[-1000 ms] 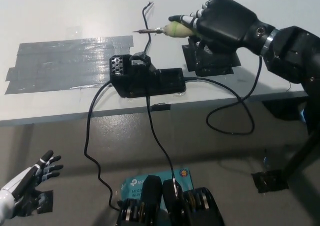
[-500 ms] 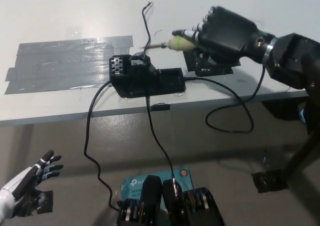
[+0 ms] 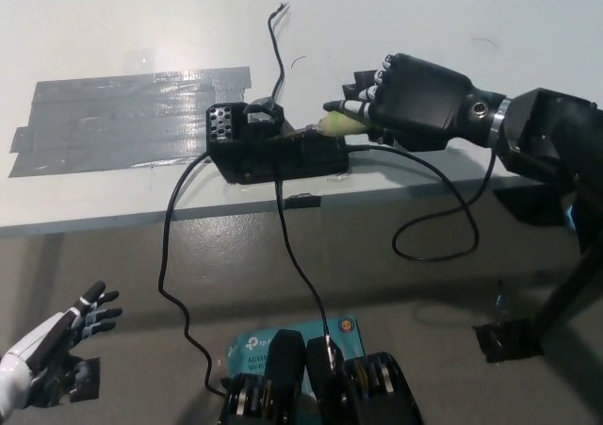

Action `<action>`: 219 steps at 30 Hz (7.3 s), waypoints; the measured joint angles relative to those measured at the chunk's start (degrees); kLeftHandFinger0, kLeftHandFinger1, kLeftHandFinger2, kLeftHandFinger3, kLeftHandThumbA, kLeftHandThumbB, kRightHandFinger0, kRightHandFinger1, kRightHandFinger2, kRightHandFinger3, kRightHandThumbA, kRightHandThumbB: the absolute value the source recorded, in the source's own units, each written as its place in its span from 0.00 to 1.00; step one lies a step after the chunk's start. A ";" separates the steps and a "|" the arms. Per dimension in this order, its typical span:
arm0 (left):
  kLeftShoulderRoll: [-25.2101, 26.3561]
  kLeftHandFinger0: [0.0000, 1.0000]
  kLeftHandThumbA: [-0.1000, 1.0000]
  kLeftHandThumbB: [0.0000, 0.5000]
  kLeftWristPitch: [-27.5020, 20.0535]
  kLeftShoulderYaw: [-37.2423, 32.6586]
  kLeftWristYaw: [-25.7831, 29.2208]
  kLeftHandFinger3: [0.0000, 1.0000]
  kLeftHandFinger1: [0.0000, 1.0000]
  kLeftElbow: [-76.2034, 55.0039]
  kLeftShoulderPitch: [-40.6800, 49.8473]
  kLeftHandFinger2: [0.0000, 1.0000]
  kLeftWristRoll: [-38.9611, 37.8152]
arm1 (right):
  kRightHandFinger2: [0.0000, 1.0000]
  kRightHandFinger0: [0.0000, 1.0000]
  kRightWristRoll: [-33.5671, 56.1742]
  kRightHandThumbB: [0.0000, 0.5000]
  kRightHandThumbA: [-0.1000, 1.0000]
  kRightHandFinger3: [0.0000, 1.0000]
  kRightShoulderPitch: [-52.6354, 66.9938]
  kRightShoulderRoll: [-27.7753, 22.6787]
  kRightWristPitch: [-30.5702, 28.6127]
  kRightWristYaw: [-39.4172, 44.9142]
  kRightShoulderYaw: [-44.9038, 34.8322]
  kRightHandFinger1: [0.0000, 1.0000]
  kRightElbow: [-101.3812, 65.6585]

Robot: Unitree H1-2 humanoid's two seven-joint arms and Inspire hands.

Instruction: The robot uses its right hand to grab and lift the soldering gun kept on the middle of the table and puts it in its base

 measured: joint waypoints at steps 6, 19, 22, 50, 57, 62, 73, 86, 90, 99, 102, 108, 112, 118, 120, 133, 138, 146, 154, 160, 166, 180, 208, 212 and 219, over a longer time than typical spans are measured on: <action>0.00 1.00 1.00 0.41 0.01 -0.11 -0.04 1.00 1.00 -0.07 -0.02 1.00 0.05 | 0.12 0.00 -0.63 0.46 0.07 0.53 0.01 0.77 -0.08 3.71 -4.47 0.00 0.23; -0.03 1.00 1.00 0.47 0.01 -0.15 -0.04 1.00 1.00 -0.12 0.22 1.00 0.06 | 0.18 0.00 -0.48 0.61 0.00 0.43 0.13 0.06 -0.71 4.36 -6.08 0.00 -0.99; -0.03 1.00 1.00 0.45 0.03 -0.15 -0.04 1.00 1.00 -0.25 0.33 1.00 0.07 | 0.00 0.00 -0.71 0.62 0.00 0.45 0.13 -0.25 -0.71 3.46 -5.82 0.00 -0.66; -0.06 1.00 1.00 0.43 0.03 -1.44 -0.05 1.00 1.00 -1.01 0.60 1.00 0.73 | 0.28 0.00 -2.00 0.29 0.05 0.46 0.47 4.42 0.26 11.76 -12.70 0.00 1.63; -0.06 1.00 1.00 0.42 0.03 -1.74 -0.05 1.00 1.00 -1.02 0.58 1.00 0.87 | 0.30 0.00 -3.39 0.58 0.00 0.36 0.47 4.43 0.39 11.87 -12.39 0.00 1.62; -0.06 1.00 1.00 0.38 0.04 -2.01 -0.06 1.00 1.00 -1.77 0.57 1.00 0.97 | 0.27 0.00 -4.30 0.43 0.11 0.51 0.47 4.40 0.65 12.04 -12.02 0.00 1.55; -0.06 1.00 1.00 0.40 0.03 -2.14 -0.09 1.00 1.00 -1.92 0.51 1.00 0.98 | 0.17 0.00 -4.83 0.37 0.06 0.47 0.91 4.19 0.85 11.55 -11.94 0.00 0.22; -0.06 1.00 1.00 0.41 0.04 -3.14 -0.09 1.00 1.00 -2.14 0.58 1.00 1.52 | 0.04 0.00 -6.26 0.63 0.00 0.37 4.22 3.87 0.94 4.97 -12.35 0.00 -0.78; -0.08 1.00 1.00 0.43 0.04 -3.31 -0.10 1.00 1.00 -2.13 0.61 1.00 1.46 | 0.34 0.00 -6.65 0.62 0.00 0.41 5.85 3.75 0.96 4.00 -13.34 0.00 -1.82; -0.10 1.00 1.00 0.41 0.04 -3.35 -0.10 1.00 1.00 -2.13 0.72 1.00 1.38 | 0.15 0.00 -7.31 0.64 0.00 0.44 6.28 3.07 1.08 3.33 -15.32 0.00 -3.44; -0.10 1.00 1.00 0.40 0.04 -3.35 -0.09 1.00 1.00 -2.17 0.95 1.00 1.39 | 0.23 0.00 -7.69 0.59 0.00 0.44 6.30 3.08 1.09 2.99 -15.38 0.00 -3.36; -0.10 1.00 1.00 0.42 0.04 -3.54 -0.09 1.00 1.00 -2.26 1.35 1.00 1.43 | 0.19 0.00 -8.33 0.63 0.00 0.41 6.33 3.09 1.18 3.06 -15.51 0.00 -3.36; -0.10 1.00 1.00 0.39 0.04 -3.56 -0.09 1.00 1.00 -2.26 1.35 1.00 1.42 | 0.00 0.00 -8.63 0.61 0.00 0.37 6.32 3.20 1.22 3.02 -15.48 0.00 -3.02; -0.10 1.00 1.00 0.39 0.04 -3.63 -0.09 1.00 1.00 -2.50 1.39 1.00 1.42 | 0.02 0.00 -9.44 0.52 0.01 0.41 6.42 3.78 1.95 2.90 -15.48 0.00 -2.16; -0.10 0.98 1.00 0.39 0.04 -3.69 -0.09 1.00 1.00 -2.58 1.40 1.00 1.43 | 0.02 0.00 -9.54 0.43 0.02 0.45 6.48 4.04 2.69 3.17 -15.49 0.00 -2.17; -0.11 0.98 1.00 0.41 0.04 -4.10 -0.09 1.00 1.00 -2.78 1.34 1.00 1.44 | 0.04 0.00 -11.34 0.49 0.13 0.43 6.48 5.09 5.89 5.00 -15.29 0.00 -2.38; -0.11 0.98 1.00 0.45 0.04 -4.34 -0.10 1.00 1.00 -2.78 1.21 1.00 1.43 | 0.00 0.00 -11.31 0.33 0.09 0.56 6.01 5.21 5.33 5.06 -14.70 0.00 -1.38; -0.10 0.96 1.00 0.46 0.03 -4.48 -0.11 1.00 1.00 -2.84 0.47 1.00 1.44 | 0.00 0.00 -10.26 0.45 0.02 0.42 5.18 5.20 3.08 3.55 -13.09 0.00 0.49; -0.10 0.97 1.00 0.48 0.04 -4.73 -0.12 1.00 1.00 -2.85 0.32 1.00 1.44 | 0.00 0.00 -7.16 0.49 0.04 0.43 3.81 4.38 2.62 1.11 -8.44 0.00 1.58; -0.10 0.98 1.00 0.51 0.04 -4.80 -0.13 1.00 1.00 -2.85 0.25 1.00 1.43 | 0.03 0.00 -6.58 0.45 0.07 0.46 3.71 4.01 2.29 0.19 -7.18 0.00 1.21; -0.09 0.97 1.00 0.53 0.04 -4.95 -0.39 1.00 1.00 -2.85 0.02 1.00 1.44 | 0.00 0.00 -5.60 0.48 0.00 0.44 3.73 3.99 2.04 0.75 -6.98 0.00 0.44; -0.13 0.98 1.00 0.54 0.04 -5.28 -0.91 1.00 1.00 -2.86 0.01 1.00 1.49 | 0.00 0.00 -4.96 0.37 0.08 0.41 3.32 5.35 1.26 -1.39 -6.45 0.00 4.76; -0.51 1.00 1.00 0.43 0.04 -6.48 -0.98 1.00 1.00 -3.42 -1.63 1.00 2.44 | 0.12 0.00 -1.88 0.56 0.09 0.51 -9.95 5.97 0.98 -2.27 14.31 0.00 10.24; -0.34 1.00 1.00 0.38 0.04 -6.92 -1.00 1.00 1.00 -3.61 -1.93 1.00 2.83 | 0.23 0.00 -1.99 0.51 0.08 0.46 -10.78 6.72 0.94 -3.34 15.44 0.00 12.33; -0.22 0.99 1.00 0.42 0.04 -8.12 -1.30 1.00 1.00 -3.95 -2.42 1.00 3.41 | 0.34 0.00 -1.98 0.49 0.13 0.48 -11.82 9.43 0.91 -4.35 15.83 0.00 16.03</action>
